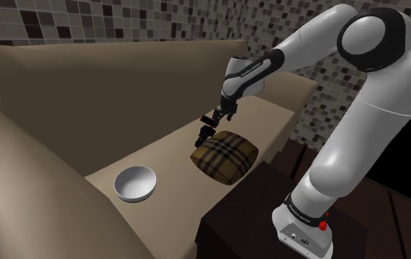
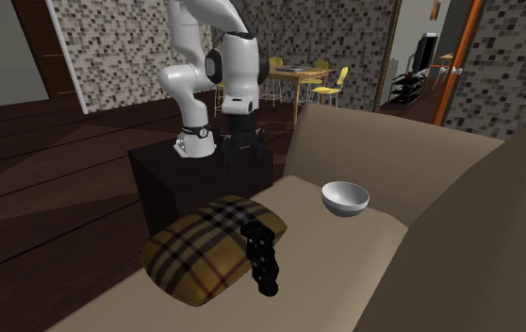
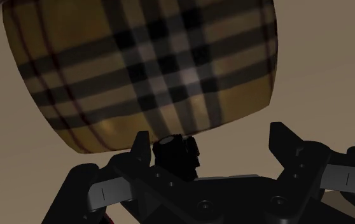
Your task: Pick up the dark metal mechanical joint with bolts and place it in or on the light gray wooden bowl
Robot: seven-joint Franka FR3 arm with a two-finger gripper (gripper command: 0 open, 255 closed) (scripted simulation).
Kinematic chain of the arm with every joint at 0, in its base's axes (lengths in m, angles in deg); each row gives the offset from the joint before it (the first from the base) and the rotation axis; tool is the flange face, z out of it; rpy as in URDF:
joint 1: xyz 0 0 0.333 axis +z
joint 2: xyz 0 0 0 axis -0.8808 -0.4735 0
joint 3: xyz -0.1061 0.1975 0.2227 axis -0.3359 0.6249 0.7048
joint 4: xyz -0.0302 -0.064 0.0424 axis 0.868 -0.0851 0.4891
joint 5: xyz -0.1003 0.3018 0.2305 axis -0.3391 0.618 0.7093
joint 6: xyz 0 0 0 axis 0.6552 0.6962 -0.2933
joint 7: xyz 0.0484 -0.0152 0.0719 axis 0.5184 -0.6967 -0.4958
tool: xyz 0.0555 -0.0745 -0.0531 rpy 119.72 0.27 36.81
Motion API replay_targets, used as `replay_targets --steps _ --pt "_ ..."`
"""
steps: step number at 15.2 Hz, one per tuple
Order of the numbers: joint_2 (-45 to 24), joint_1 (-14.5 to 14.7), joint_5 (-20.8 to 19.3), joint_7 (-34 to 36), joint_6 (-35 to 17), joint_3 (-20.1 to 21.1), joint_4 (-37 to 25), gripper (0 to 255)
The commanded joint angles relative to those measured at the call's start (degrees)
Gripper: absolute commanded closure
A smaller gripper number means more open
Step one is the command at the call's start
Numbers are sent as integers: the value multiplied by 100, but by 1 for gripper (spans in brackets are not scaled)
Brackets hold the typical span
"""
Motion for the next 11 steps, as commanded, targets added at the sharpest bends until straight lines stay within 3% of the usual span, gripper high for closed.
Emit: replay_targets --steps 1,11 --pt "-539 -27 140 -101 -294 -12 -281 0" --pt "-2682 -413 703 -518 -1084 178 -1776 0"
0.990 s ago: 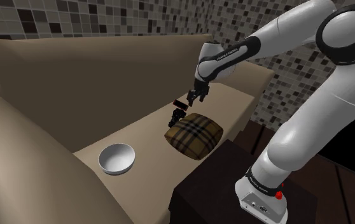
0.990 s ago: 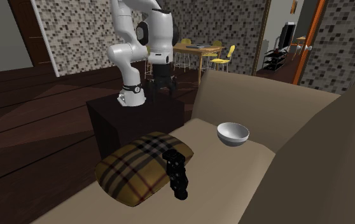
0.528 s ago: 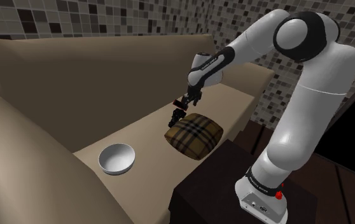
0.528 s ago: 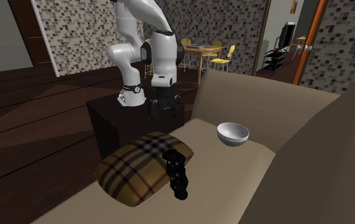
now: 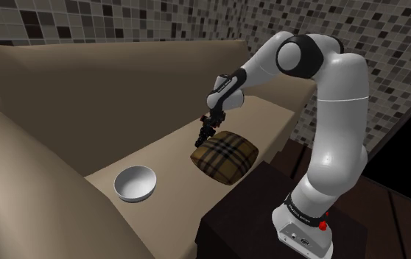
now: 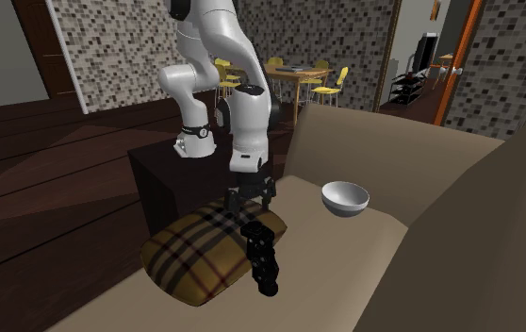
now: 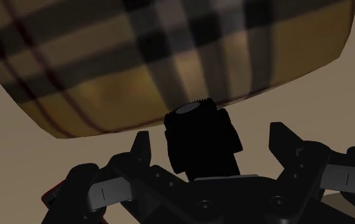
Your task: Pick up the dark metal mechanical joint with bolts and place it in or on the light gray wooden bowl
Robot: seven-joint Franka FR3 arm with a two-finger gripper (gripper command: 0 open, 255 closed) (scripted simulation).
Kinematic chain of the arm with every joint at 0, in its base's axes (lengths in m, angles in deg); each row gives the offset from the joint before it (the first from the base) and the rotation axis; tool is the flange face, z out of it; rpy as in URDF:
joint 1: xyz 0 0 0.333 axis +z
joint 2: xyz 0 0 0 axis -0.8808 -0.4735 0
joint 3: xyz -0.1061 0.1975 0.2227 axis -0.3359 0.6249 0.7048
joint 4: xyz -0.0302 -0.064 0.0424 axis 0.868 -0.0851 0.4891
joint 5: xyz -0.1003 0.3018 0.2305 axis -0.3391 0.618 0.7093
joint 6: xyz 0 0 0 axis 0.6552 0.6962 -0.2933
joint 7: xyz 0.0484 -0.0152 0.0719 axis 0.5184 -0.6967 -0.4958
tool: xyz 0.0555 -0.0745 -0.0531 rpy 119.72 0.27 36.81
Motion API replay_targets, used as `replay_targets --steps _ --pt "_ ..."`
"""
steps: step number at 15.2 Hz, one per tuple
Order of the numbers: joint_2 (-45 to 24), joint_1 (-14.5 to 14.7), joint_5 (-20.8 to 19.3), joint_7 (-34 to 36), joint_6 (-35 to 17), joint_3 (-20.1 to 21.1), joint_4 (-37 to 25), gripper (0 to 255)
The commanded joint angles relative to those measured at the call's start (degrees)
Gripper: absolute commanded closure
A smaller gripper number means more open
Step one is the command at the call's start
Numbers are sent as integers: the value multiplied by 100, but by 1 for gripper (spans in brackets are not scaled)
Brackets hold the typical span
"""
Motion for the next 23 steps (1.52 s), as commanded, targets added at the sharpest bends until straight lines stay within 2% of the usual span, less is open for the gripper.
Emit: replay_targets --steps 1,7,15,16,23 --pt "-213 -45 44 -30 -97 31 -132 0" --pt "-696 -132 125 -86 -412 114 -301 0" --pt "-696 -133 124 -86 -411 114 -302 0" --pt "-696 -133 124 -86 -411 114 -302 255" --pt "-696 -133 124 -86 -410 114 -302 255"
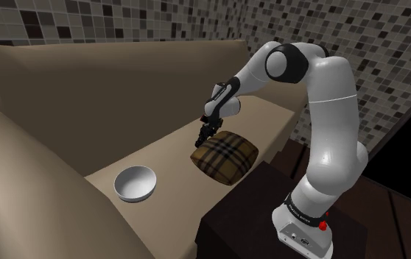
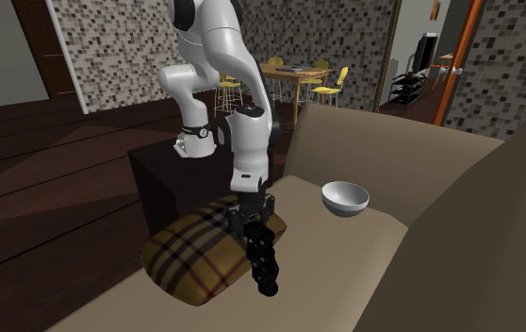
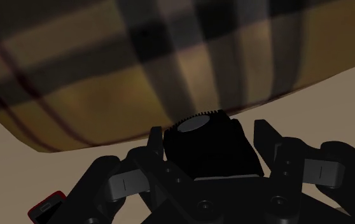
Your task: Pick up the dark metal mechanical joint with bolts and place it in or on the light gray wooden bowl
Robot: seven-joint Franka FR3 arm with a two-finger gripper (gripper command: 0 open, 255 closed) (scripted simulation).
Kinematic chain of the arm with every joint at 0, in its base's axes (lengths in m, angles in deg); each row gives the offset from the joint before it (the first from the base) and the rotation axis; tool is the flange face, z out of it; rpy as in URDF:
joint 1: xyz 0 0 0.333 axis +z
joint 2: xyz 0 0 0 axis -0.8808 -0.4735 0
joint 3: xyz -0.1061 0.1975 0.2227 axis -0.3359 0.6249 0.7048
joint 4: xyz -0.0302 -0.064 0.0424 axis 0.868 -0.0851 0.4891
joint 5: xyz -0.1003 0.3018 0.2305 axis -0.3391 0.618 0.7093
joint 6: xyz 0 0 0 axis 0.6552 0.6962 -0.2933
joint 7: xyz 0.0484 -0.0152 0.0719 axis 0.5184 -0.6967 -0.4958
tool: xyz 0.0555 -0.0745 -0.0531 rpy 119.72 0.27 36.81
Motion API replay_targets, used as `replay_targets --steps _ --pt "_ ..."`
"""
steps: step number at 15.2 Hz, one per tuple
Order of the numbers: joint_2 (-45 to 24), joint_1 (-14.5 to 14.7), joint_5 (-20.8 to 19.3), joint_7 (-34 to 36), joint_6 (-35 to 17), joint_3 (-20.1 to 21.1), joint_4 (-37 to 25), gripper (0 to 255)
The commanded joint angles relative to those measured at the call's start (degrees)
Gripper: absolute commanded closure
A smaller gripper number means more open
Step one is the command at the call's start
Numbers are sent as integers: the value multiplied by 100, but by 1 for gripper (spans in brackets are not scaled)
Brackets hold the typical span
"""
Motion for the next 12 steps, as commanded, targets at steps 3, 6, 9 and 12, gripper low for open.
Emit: replay_targets --steps 3,6,9,12 --pt "67 12 -10 4 50 -9 20 255" --pt "271 41 -42 19 208 -45 65 255" --pt "470 69 -77 35 372 -80 100 255" --pt "663 95 -114 52 541 -114 123 255"
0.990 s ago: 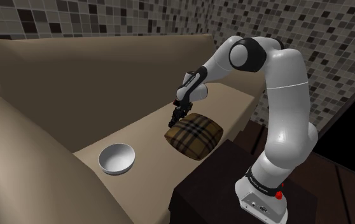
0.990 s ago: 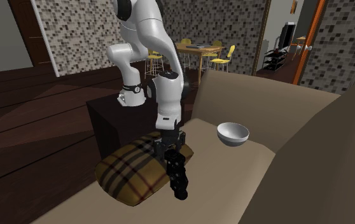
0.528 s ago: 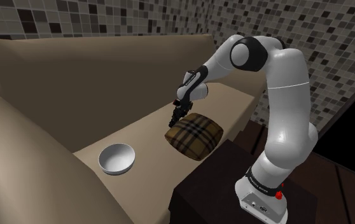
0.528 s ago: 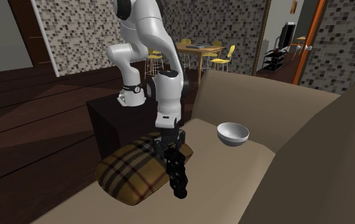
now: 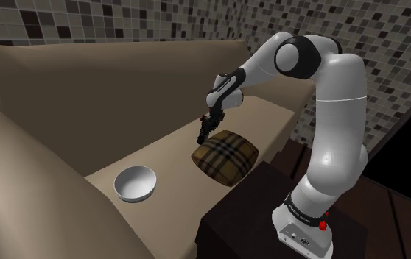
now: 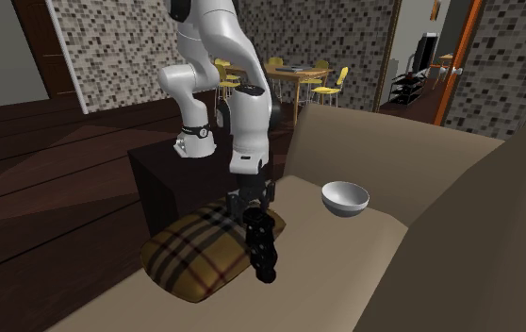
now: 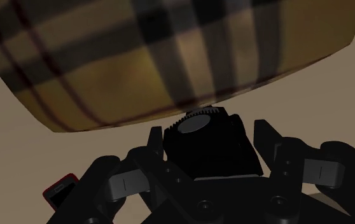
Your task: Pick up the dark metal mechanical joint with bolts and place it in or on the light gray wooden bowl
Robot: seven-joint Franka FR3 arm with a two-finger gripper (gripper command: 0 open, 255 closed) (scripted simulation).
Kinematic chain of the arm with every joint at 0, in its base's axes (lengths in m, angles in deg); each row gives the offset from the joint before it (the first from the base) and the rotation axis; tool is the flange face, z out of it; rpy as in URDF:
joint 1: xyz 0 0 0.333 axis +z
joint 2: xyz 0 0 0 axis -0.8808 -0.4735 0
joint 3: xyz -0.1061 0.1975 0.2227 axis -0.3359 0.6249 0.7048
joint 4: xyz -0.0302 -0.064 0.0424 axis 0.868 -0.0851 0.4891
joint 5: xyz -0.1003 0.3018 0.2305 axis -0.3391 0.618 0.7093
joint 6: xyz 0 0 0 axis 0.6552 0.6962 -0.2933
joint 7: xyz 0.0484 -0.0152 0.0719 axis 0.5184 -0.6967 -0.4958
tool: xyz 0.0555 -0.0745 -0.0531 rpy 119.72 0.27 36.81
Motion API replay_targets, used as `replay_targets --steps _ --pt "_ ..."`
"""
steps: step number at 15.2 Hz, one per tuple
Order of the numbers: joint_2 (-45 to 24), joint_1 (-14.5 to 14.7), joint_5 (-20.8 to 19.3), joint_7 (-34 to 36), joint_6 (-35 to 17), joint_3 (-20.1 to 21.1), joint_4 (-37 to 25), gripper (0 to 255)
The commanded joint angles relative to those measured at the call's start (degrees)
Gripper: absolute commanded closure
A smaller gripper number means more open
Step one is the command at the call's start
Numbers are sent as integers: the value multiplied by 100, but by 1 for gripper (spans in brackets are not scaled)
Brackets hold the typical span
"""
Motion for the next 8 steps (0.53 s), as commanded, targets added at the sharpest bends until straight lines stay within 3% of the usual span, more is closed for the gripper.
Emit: replay_targets --steps 1,8 --pt "131 16 -24 11 109 -23 18 255" --pt "555 70 -115 53 528 -90 20 255"
